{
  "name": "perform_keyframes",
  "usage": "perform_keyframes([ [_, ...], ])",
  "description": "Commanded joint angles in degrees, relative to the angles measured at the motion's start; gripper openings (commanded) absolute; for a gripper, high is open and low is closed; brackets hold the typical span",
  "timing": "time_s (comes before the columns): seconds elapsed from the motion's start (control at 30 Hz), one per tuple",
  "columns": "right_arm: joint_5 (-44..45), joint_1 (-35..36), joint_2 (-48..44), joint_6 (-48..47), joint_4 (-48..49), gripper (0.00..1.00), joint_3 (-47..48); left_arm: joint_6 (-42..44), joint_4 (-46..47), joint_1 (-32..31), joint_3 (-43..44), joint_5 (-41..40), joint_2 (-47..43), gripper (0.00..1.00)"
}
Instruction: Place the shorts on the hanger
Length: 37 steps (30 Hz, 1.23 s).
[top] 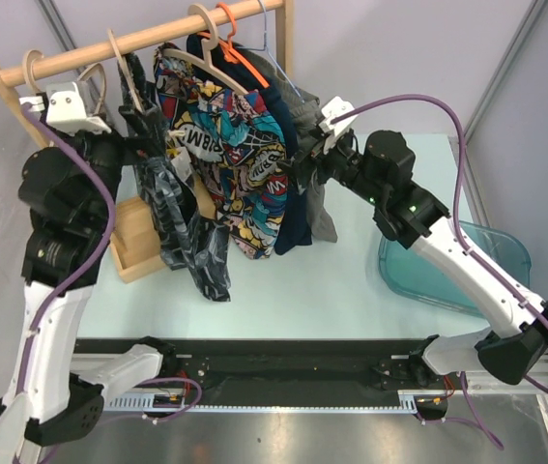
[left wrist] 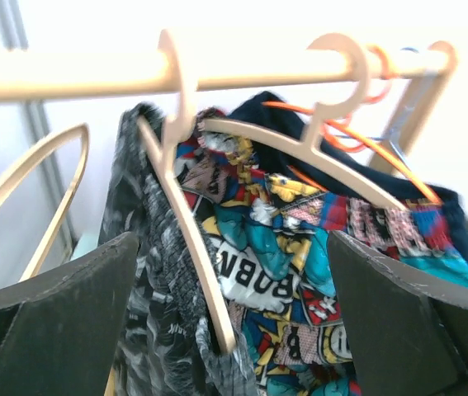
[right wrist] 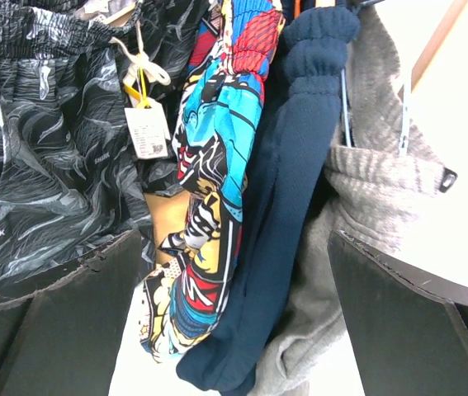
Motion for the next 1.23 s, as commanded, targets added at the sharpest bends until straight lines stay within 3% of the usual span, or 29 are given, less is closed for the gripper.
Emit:
perform_keyframes([
  [0.0, 3.0, 0.2, -3.9, 0.6, -1.3, 1.0, 0.0, 8.5, -3.0, -0.3, 3.5, 13.0, 0.5, 1.0],
  [0.2, 4.5, -1.0, -9.8, 0.9, -6.3, 1.0, -2.0, 8.7, -24.6, -0.3, 13.4, 35.6, 4.9, 1.0],
  [0.37, 0.7, -8.1, -15.4, 3.7, -13.3, 1.0, -5.5, 10.7, -35.8, -0.6, 9.3, 51.7, 4.4, 1.0],
  [0.47, -3.3, -11.5, -20.1, 4.8, -17.0, 1.0, -9.1, 13.2, -38.6, -4.0, 4.2, 52.7, 3.1, 1.0],
  [0.6, -9.2, -16.8, -25.5, 7.9, -21.5, 1.0, -13.6, 15.7, -39.8, -13.6, -2.8, 46.7, 1.8, 1.0],
  [0.7, -12.0, -19.6, -29.2, 8.5, -24.6, 1.0, -16.3, 17.3, -39.1, -16.9, -8.2, 44.1, 2.0, 1.0],
  [0.9, -13.3, -21.0, -33.9, 6.0, -30.4, 1.0, -23.5, 16.5, -34.6, -17.2, -12.7, 38.3, 6.5, 1.0],
  [1.2, -12.6, -21.1, -35.3, 4.2, -28.0, 1.0, -27.9, 16.0, -27.1, -17.3, -13.6, 33.0, 10.4, 1.0],
])
